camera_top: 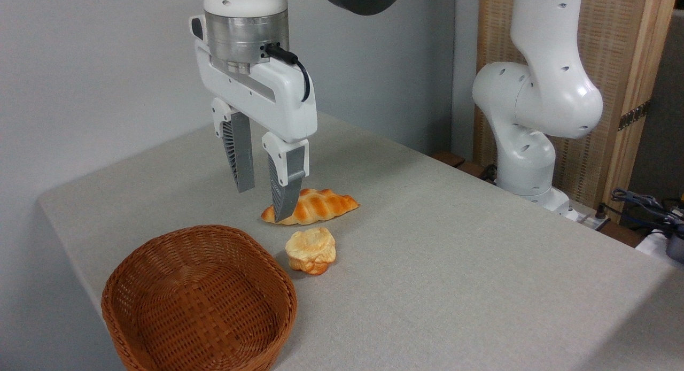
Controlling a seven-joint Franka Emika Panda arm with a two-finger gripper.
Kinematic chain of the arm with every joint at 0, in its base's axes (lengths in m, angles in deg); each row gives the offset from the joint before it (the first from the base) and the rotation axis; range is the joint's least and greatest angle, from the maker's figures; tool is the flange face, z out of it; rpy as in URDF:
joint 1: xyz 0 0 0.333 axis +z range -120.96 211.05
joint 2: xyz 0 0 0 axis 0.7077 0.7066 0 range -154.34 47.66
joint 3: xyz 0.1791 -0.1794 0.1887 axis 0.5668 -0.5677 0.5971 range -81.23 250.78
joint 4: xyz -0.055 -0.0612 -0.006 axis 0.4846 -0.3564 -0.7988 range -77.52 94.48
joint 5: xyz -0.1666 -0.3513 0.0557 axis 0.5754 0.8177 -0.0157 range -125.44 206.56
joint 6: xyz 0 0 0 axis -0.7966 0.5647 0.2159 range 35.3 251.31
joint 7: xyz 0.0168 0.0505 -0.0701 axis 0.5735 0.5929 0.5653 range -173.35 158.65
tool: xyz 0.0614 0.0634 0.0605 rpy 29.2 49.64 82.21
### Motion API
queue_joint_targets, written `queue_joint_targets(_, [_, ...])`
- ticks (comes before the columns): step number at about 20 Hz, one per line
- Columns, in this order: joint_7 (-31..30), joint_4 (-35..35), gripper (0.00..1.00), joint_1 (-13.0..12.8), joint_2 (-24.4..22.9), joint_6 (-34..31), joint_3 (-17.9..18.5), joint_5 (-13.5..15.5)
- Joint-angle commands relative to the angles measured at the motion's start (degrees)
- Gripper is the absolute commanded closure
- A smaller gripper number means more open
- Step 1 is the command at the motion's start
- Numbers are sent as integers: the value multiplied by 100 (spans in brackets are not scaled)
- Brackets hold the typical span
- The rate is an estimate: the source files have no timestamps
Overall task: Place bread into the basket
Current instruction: 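Lower the open gripper down onto the round bread roll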
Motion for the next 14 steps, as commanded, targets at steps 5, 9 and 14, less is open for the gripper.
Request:
queue_joint_targets(5, [92, -24, 0, -45, 154, -341, 61, 77])
queue_joint_targets(9, [101, 20, 0, -45, 189, -402, 61, 59])
queue_joint_targets(14, [162, 449, 0, -89, 181, -323, 44, -204])
